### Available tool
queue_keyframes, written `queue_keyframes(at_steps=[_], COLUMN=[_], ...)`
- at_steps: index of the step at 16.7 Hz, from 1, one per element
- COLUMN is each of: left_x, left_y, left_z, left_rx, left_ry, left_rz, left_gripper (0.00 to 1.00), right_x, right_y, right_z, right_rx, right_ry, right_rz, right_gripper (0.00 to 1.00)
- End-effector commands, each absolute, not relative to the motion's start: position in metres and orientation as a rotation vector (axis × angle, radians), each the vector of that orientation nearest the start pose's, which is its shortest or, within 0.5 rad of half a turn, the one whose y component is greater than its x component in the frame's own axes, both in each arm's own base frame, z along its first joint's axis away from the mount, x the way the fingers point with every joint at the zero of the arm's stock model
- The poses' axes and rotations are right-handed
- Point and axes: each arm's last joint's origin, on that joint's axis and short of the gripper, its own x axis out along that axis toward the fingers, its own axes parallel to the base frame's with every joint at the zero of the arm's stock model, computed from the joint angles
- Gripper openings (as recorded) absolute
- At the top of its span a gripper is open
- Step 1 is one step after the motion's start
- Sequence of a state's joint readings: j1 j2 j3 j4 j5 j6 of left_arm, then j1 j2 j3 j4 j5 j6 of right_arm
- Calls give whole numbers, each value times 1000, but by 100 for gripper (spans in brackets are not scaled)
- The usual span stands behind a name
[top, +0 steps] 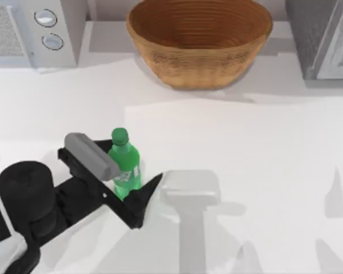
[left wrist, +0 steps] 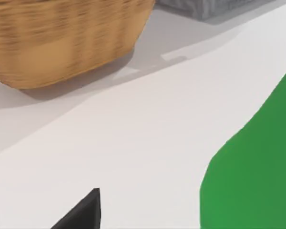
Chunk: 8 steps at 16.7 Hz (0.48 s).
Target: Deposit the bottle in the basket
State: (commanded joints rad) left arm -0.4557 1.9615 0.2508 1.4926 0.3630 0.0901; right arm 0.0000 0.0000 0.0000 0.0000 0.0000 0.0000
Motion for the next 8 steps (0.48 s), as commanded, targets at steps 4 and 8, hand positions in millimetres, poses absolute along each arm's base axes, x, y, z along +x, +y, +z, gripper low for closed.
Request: queue_keyframes(at_steps=[4, 8], left_x=[216, 216], left_y=[-117, -117], left_z=[71, 71], left_rx=[81, 81], left_ry=[189, 189], left_rz=[-805, -805], left_gripper=[77, 47], right_x=[106, 106], right_y=[-1, -1], right_z=[160, 160], right_rx=[0, 0], right_ry=[0, 0], right_rz=[0, 0], right_gripper=[100, 100])
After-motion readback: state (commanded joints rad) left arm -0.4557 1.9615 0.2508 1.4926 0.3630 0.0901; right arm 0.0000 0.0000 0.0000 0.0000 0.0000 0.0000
